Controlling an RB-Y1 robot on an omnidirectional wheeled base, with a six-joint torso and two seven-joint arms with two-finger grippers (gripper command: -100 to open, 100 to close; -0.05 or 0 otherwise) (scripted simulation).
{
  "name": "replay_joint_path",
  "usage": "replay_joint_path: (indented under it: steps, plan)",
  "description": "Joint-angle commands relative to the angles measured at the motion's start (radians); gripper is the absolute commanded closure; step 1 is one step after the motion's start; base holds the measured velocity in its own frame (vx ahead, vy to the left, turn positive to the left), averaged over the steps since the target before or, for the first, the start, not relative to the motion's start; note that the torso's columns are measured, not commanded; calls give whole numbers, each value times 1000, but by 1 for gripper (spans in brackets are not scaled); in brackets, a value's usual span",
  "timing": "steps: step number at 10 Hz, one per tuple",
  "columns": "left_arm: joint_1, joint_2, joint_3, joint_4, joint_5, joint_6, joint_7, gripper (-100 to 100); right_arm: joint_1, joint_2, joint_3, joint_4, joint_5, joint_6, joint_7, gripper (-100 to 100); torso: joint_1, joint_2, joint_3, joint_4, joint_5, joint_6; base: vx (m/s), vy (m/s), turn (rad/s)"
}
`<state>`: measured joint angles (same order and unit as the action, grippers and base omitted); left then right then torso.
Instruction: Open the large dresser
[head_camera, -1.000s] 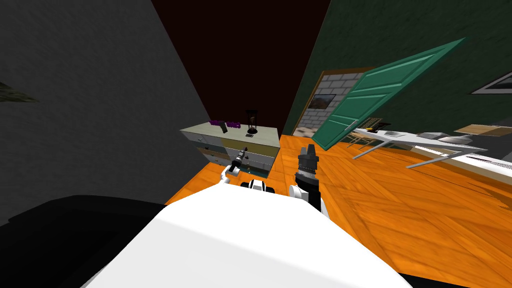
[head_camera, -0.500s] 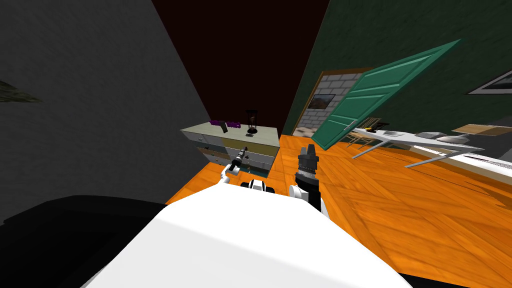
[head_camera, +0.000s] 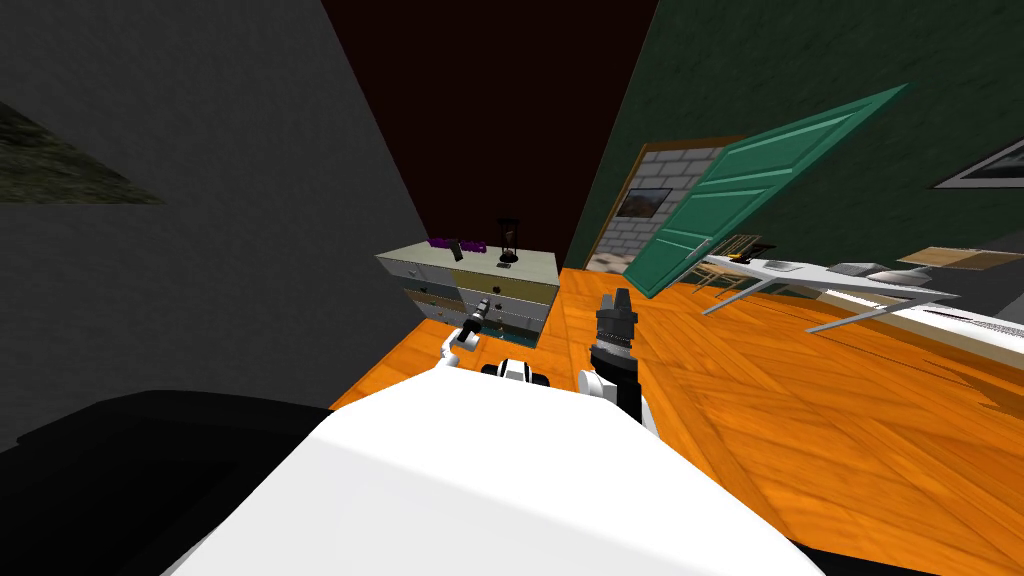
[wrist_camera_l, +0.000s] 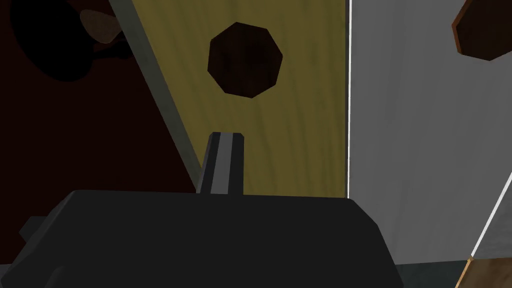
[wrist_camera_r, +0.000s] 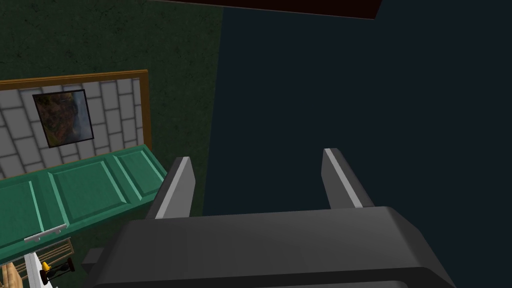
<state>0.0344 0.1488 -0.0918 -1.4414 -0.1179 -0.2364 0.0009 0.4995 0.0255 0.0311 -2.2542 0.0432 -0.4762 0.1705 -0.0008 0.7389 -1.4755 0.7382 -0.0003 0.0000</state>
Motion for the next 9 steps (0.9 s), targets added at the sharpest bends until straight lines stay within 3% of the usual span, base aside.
replay_joint_path:
  steps: [1, 5, 7, 8, 9]
  plan:
    - [-7, -2, 4, 12, 0, 1, -1, -100, 0, 0, 0, 0, 0, 0, 0, 0, 0, -6, -4, -1, 0, 0, 83, -5, -32]
    - [-23, -6, 14, 39, 1, 1, -5, -100, 1, 0, 0, 0, 0, 0, 0, 0, 0, -2, -1, -1, 0, 0, 183, -20, -20]
    - [-21, -5, 12, 36, 1, 0, -5, -100, 1, 0, 0, 0, 0, 0, 0, 0, 2, 6, 3, 1, 1, 0, 58, 1, -1]
    - [-21, -5, 12, 36, 1, 0, -5, 100, 0, 0, 0, 0, 0, 0, 0, 0, 1, 7, 5, 2, 0, 0, 14, 1, -2]
    - [-19, -3, 8, 25, 1, 6, -2, 100, 0, 0, 0, 0, 0, 0, 0, 0, 1, 3, 3, -1, 1, 0, -89, 8, 20]
